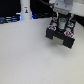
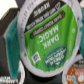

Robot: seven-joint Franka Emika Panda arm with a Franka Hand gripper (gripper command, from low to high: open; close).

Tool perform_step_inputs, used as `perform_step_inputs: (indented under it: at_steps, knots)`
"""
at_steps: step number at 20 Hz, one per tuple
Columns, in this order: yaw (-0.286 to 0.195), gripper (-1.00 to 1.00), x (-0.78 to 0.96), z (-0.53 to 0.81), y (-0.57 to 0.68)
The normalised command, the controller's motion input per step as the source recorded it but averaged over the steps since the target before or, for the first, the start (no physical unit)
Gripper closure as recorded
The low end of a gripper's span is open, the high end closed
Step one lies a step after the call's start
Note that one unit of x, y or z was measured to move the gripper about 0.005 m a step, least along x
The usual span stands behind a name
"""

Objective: Open the kcup holder, insert the kcup into the holder, and close the kcup holder

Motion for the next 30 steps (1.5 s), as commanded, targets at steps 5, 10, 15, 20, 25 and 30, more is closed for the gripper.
perform_step_inputs:
  at_steps: [5,10,15,20,25,30]
  knots:
    - [0.025,1.0,0.0,-0.21,0.01]
    - [0.046,-1.0,0.09,0.22,0.04]
    - [0.051,-1.0,0.15,0.35,0.0]
    - [0.052,-1.0,0.2,0.42,-0.14]
    - [0.071,-1.0,0.4,0.5,-0.38]
    - [0.018,-1.0,0.63,0.3,-0.48]
